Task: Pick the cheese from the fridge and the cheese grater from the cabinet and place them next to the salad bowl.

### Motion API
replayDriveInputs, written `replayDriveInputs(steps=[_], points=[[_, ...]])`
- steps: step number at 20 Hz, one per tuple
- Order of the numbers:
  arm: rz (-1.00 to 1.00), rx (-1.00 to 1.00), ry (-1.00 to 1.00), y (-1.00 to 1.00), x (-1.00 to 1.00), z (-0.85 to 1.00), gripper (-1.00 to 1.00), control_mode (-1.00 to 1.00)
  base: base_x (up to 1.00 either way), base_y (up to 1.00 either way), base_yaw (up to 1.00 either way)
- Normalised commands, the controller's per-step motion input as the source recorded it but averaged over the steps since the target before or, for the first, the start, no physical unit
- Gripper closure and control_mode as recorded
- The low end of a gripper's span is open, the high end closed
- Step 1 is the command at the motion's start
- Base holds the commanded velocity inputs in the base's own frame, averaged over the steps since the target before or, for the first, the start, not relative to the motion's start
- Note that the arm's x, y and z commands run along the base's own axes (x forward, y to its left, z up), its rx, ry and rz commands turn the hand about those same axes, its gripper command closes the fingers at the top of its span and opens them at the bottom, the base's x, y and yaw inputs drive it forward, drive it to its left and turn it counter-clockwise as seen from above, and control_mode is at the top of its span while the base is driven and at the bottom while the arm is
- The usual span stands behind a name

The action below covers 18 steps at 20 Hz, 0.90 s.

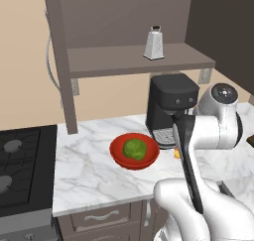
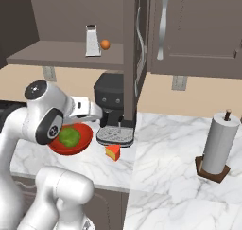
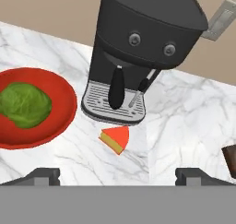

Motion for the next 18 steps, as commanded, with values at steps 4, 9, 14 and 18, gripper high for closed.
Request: replayDriveInputs(steps=[4, 9, 14, 18], points=[[-0.01, 0.06, -0.02, 0.0, -0.48, 0.57, -1.0, -1.0, 0.0, 0.0, 0.0], [0.0, 0.14, -0.11, 0.0, -0.49, 0.45, -1.0, -1.0, 0.0, 0.0, 0.0], [0.0, 0.13, -0.28, 0.16, -0.42, 0.35, -1.0, -1.0, 0.0, 0.0, 0.0], [0.0, 0.01, -0.4, 0.31, -0.26, 0.31, -1.0, -1.0, 0.0, 0.0, 0.0]])
